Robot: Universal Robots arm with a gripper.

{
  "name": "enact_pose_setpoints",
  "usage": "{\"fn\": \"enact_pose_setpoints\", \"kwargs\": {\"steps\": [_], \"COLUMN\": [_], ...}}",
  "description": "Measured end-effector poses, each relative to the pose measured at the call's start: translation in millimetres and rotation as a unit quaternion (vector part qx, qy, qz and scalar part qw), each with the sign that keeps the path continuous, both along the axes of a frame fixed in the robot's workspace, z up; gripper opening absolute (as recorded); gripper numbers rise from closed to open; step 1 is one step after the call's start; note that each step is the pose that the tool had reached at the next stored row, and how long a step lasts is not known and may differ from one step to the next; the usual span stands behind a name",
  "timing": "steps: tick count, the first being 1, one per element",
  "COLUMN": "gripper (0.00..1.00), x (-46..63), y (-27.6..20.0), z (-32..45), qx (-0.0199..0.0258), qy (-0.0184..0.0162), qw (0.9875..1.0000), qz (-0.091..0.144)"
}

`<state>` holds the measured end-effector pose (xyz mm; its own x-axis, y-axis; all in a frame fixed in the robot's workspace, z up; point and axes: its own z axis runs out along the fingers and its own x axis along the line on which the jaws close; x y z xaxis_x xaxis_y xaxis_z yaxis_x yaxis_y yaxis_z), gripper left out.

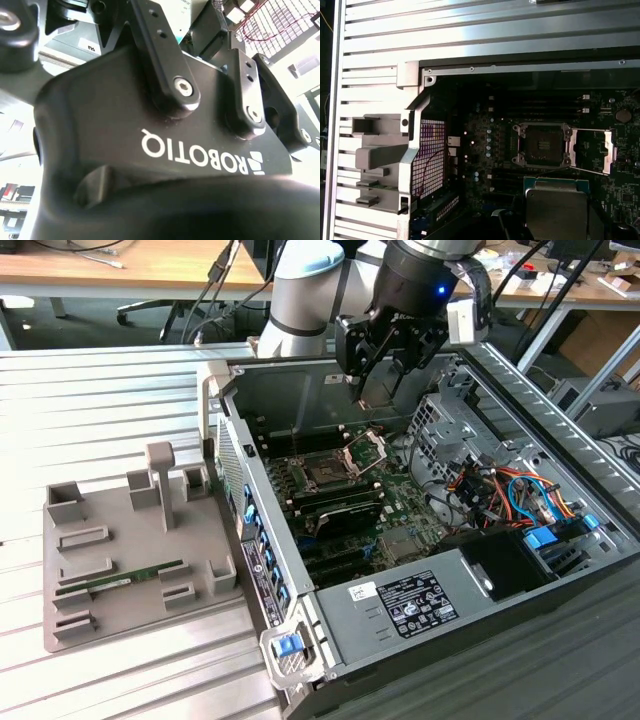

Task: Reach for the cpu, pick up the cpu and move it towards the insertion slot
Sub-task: 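Pick up the cpu and move it towards the insertion slot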

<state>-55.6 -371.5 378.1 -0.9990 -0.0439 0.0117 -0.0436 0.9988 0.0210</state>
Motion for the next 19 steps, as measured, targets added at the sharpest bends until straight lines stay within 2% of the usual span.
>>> {"fn": "enact_pose_setpoints", "kwargs": {"steps": [19], "gripper": [0.55], "x": [4.4], "y": [4.5], "z": [-2.7], "qx": [0.0000], "qy": [0.0000], "qw": [1.0000], "qz": [0.000]}}
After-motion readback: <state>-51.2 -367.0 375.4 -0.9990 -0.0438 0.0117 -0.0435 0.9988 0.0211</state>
